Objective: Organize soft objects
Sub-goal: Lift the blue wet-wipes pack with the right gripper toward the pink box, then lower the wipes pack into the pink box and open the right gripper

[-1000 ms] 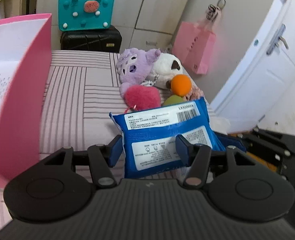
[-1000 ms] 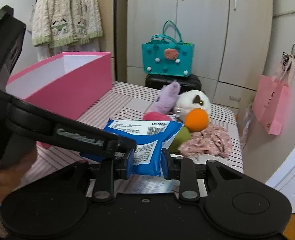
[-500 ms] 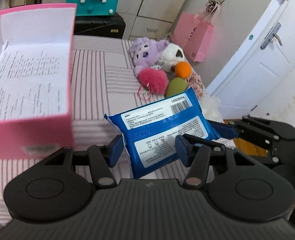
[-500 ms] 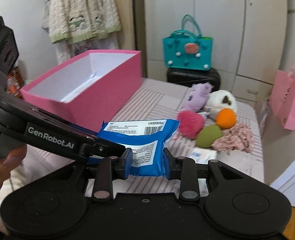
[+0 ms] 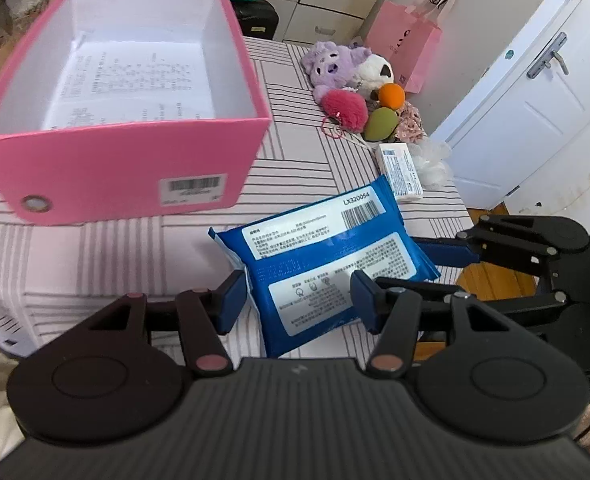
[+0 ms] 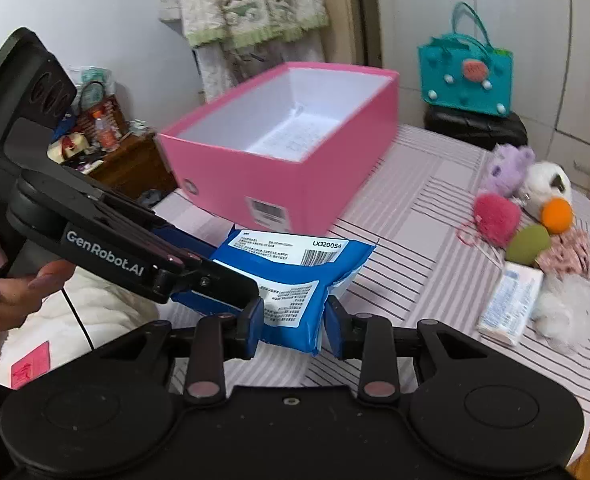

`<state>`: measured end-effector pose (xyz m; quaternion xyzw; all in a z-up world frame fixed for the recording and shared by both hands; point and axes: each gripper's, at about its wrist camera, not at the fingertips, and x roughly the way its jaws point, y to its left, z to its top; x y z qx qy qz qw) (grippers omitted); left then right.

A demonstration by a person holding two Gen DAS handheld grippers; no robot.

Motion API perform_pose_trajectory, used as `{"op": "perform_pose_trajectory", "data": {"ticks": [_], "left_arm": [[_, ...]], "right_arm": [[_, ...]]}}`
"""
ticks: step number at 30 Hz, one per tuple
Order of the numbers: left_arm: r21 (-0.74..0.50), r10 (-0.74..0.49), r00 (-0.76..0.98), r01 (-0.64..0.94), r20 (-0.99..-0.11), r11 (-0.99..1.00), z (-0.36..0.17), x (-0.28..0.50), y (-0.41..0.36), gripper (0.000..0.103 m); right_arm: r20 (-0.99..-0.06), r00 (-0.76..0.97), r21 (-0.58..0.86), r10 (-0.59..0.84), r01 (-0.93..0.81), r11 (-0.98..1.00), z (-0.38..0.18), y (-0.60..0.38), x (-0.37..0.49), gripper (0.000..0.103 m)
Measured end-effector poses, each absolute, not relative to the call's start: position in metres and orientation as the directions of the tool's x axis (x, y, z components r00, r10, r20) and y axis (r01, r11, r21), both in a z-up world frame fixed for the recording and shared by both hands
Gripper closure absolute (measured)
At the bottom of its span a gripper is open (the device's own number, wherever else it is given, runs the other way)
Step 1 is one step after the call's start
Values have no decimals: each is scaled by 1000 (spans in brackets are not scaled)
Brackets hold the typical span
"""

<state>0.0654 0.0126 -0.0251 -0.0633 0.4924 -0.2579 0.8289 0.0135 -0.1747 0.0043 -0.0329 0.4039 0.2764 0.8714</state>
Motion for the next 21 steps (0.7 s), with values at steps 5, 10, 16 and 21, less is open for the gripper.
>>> {"op": "perform_pose_trajectory", "data": {"ticks": [5,10,16,21], "left_arm": [[-366,-505,404,374,-763,852,-9,50,35,48],[-376,-522,426,382,-739,844,5,46,55,48],[-384,-529,466,373,-709,845,20,53,79,48],[-382,-530,505,373,-682,846,31,62,89,48]], "right_arm": [[-698,542,148,468,-530,835,23,-160,6,63],[-665,581,93,469,-559,824,39,-141,4,61],[-650,572,93,501,-594,799,52,-127,8,61],[-618,613,48,493,-597,801,63,-118,17,61]]}}
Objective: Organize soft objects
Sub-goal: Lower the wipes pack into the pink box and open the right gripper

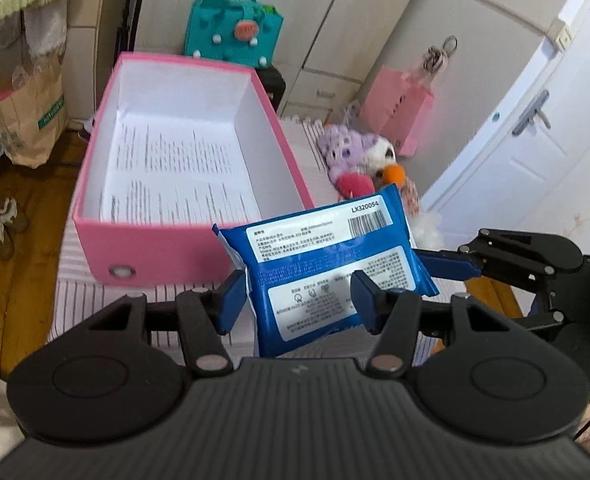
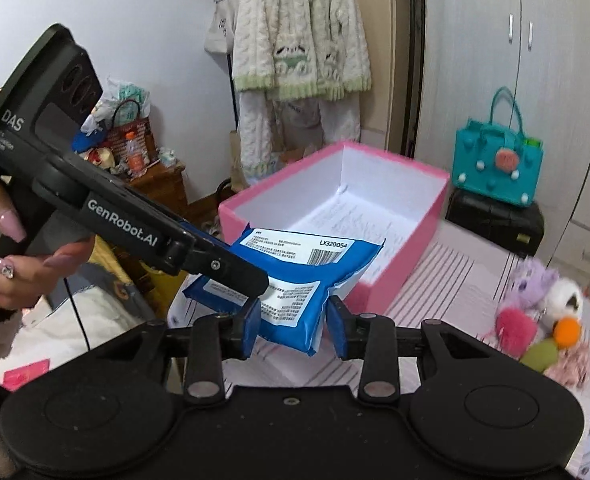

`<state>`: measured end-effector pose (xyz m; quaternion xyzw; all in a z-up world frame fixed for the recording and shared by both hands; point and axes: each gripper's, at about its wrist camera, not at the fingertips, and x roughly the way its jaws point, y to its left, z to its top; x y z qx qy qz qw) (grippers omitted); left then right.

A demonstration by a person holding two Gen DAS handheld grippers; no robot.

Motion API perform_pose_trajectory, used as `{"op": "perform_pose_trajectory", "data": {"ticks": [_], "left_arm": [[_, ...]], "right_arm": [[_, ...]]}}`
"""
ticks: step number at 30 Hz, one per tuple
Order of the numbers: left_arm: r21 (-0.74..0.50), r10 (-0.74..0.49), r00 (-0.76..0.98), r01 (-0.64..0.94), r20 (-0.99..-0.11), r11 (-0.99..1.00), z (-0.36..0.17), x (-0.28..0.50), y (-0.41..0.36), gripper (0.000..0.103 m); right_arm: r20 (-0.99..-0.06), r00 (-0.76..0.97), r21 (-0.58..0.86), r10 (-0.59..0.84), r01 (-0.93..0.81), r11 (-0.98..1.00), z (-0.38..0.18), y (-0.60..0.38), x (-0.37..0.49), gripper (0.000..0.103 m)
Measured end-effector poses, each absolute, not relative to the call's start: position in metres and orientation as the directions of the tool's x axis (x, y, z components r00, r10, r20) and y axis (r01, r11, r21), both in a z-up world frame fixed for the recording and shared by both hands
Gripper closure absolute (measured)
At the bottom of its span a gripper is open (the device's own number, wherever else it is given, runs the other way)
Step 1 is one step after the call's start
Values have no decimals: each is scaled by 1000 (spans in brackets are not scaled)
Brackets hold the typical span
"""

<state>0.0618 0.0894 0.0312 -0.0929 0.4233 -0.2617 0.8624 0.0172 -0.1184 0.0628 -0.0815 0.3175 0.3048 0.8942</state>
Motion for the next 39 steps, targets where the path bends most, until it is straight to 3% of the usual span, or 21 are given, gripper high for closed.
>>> {"op": "perform_pose_trajectory", "data": {"ticks": [8,12,19,27,39], "left_arm": [[-394,-531,572,356,-625,847,49,96,106,48],[-366,-494,602,333,-627,869,46,123,108,48],[-276,-399,678,289,-618,917,44,185,100,48],[-307,-373,608,215,-701,927,16,271,95,48],[-232,-324,534,233,-781,944,-7,334,76,47]], "right_arm": [[-566,649,29,507,-599,800,71,-109,60,61],[-566,650,5,507,-612,791,64,-103,88,73],[-591,685,-90,426,-581,809,59,-82,161,76],[-658,661,-89,362,-545,834,28,-72,228,76],[-741,617,-127,266,-518,846,10,-62,281,76]]}}
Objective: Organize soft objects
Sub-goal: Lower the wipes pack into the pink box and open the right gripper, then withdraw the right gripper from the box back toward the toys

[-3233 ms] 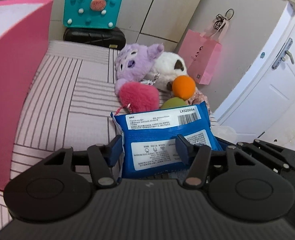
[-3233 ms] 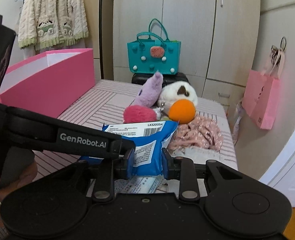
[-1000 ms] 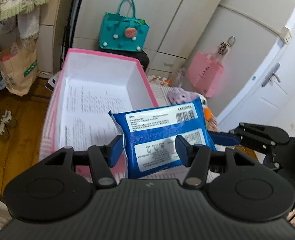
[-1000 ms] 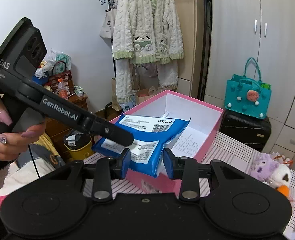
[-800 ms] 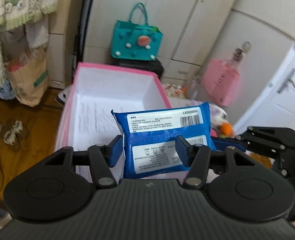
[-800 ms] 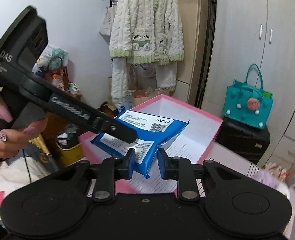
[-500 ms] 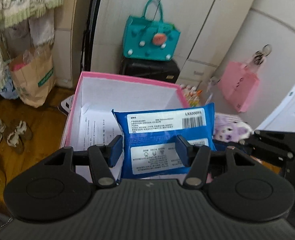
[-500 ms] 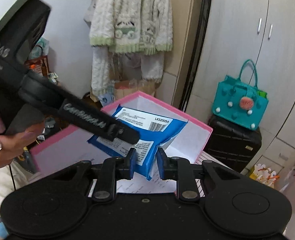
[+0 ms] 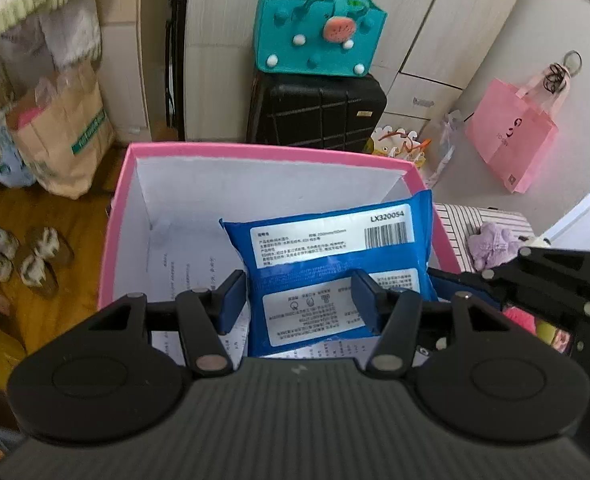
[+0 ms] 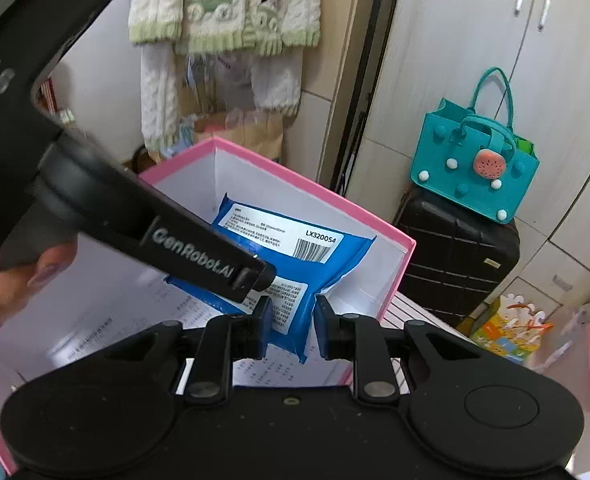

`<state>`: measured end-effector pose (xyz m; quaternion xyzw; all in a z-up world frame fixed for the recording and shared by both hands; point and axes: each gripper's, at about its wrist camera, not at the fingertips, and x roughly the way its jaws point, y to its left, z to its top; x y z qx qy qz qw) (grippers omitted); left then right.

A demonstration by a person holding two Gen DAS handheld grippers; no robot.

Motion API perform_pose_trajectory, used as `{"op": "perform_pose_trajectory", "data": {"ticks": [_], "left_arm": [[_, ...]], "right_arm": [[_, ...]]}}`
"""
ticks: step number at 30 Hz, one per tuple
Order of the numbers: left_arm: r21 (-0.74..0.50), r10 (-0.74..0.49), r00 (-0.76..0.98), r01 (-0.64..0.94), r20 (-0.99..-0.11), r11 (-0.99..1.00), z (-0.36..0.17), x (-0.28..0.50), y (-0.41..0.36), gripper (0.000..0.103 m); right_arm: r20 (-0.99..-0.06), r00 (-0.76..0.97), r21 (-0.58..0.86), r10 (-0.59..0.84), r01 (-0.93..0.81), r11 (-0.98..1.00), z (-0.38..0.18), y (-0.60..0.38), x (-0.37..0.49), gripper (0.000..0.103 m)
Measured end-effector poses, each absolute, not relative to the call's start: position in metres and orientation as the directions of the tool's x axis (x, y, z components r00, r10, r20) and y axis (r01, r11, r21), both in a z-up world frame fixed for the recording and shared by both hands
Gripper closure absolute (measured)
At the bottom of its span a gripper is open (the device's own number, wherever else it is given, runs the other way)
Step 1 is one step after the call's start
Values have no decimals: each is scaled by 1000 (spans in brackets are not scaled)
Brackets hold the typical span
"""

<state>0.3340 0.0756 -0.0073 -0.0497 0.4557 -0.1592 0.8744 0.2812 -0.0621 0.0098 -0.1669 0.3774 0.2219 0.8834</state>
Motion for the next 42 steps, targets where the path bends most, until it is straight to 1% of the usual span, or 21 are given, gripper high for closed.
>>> {"op": "perform_pose_trajectory", "data": {"ticks": [2,5,7,9,12,15,21,25,31,36,39,42], "left_arm": [[-259,-336,516,216,-788,941,-11,340,79,46],[-253,-329,510,214,-795,944,-14,343,78,47],[-227,-307,521,214,-796,950,-14,341,74,48],[-228,-307,526,211,-793,951,-15,342,74,48],[-237,-304,530,193,-792,952,-18,343,78,48],[-217,-292,549,199,-783,956,-16,339,77,46],[-202,-305,555,239,-774,950,-5,320,79,46],[-155,-282,580,258,-764,953,9,304,82,46],[-125,-290,592,305,-752,944,34,272,81,45],[-98,-295,580,345,-759,933,50,241,79,44],[-87,-299,574,366,-762,926,59,221,81,41],[-82,-303,569,380,-765,921,69,203,86,40]], "right_arm": [[-756,609,-152,240,-521,840,9,-58,283,76],[-773,598,-170,211,-516,839,8,-54,287,76],[-770,608,-192,193,-509,839,7,-51,288,76],[-767,617,-211,180,-506,836,6,-50,287,75],[-756,625,-200,192,-501,842,7,-54,286,76],[-740,642,-198,200,-493,847,11,-58,282,76],[-737,630,-127,246,-486,865,21,-73,268,76],[-747,597,-49,293,-489,871,30,-83,255,75],[-740,569,30,359,-505,862,50,-88,229,75],[-730,566,42,383,-522,852,67,-88,203,72],[-728,564,42,389,-529,847,76,-89,188,71],[-728,558,50,398,-537,842,84,-91,174,71]]}}
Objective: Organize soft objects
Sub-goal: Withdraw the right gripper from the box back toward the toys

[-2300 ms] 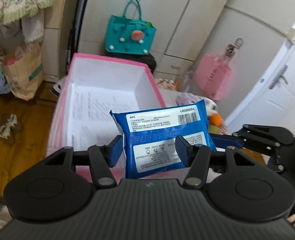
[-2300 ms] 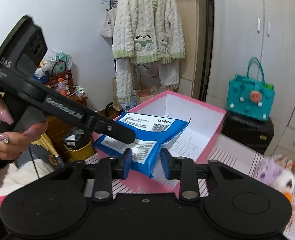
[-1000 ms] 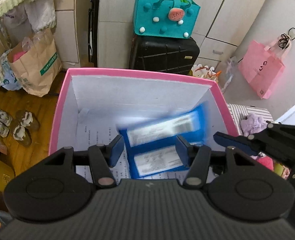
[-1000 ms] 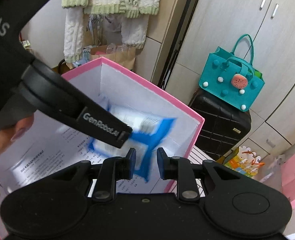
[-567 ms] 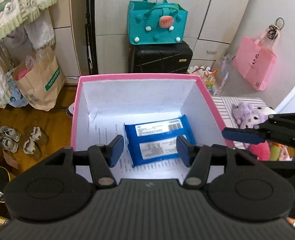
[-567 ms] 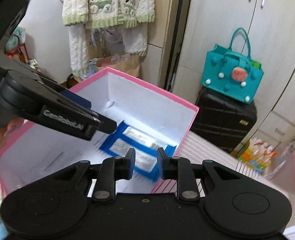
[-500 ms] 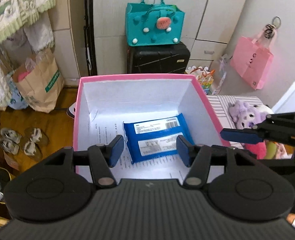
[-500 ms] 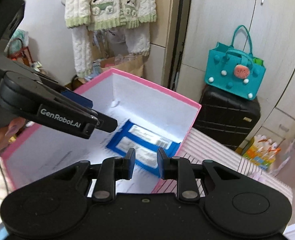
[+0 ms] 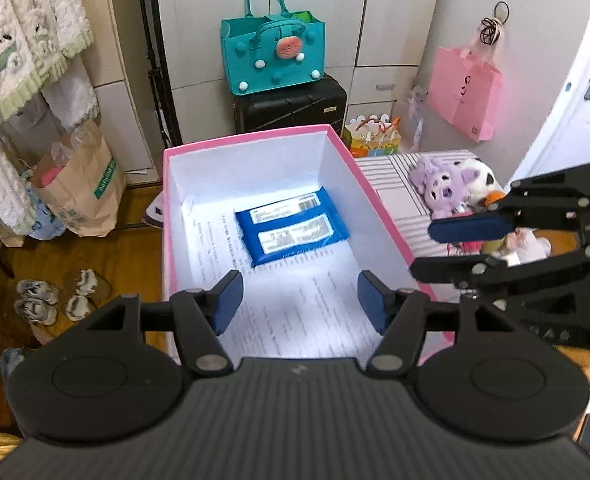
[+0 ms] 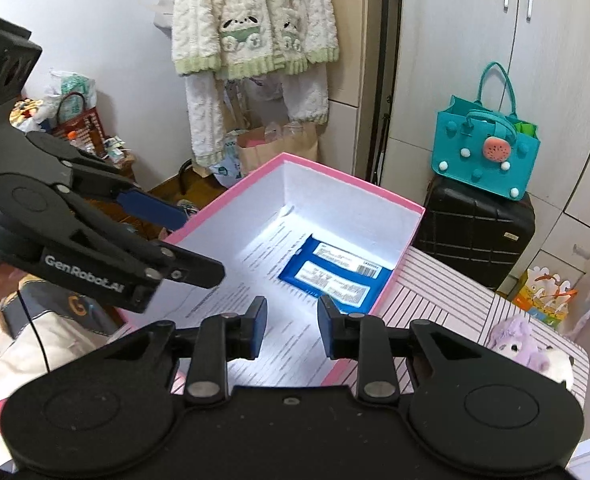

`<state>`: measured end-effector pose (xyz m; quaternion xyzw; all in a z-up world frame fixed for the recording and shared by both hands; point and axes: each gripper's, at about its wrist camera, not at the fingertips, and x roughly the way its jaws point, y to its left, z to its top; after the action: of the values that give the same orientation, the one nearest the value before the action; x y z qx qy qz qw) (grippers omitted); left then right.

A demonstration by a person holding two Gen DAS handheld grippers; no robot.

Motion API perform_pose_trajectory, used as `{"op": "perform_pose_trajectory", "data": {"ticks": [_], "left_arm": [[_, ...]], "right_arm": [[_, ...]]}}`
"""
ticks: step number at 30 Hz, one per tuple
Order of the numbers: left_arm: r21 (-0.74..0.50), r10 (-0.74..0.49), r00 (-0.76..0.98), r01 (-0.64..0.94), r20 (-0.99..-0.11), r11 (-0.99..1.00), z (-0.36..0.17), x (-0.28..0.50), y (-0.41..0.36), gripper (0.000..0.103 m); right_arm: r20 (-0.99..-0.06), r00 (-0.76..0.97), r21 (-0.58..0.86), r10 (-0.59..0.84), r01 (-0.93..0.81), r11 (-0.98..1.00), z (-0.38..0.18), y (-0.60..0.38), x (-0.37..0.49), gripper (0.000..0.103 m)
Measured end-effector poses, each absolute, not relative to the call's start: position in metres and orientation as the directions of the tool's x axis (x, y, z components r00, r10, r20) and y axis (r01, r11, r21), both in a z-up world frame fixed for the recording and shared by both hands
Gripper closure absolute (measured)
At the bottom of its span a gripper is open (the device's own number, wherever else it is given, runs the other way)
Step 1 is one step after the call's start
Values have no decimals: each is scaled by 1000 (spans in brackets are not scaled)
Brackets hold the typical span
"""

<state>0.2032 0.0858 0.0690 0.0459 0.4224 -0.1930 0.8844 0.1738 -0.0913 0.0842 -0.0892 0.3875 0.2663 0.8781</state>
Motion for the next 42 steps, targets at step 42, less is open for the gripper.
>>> {"op": "perform_pose_trajectory", "data": {"ticks": [42], "left_arm": [[-49,-401,494,582,-772,811,27,28,68,20]], "right_arm": [[-657,633,63,410,-495,866,69,-173,-9,44]]}}
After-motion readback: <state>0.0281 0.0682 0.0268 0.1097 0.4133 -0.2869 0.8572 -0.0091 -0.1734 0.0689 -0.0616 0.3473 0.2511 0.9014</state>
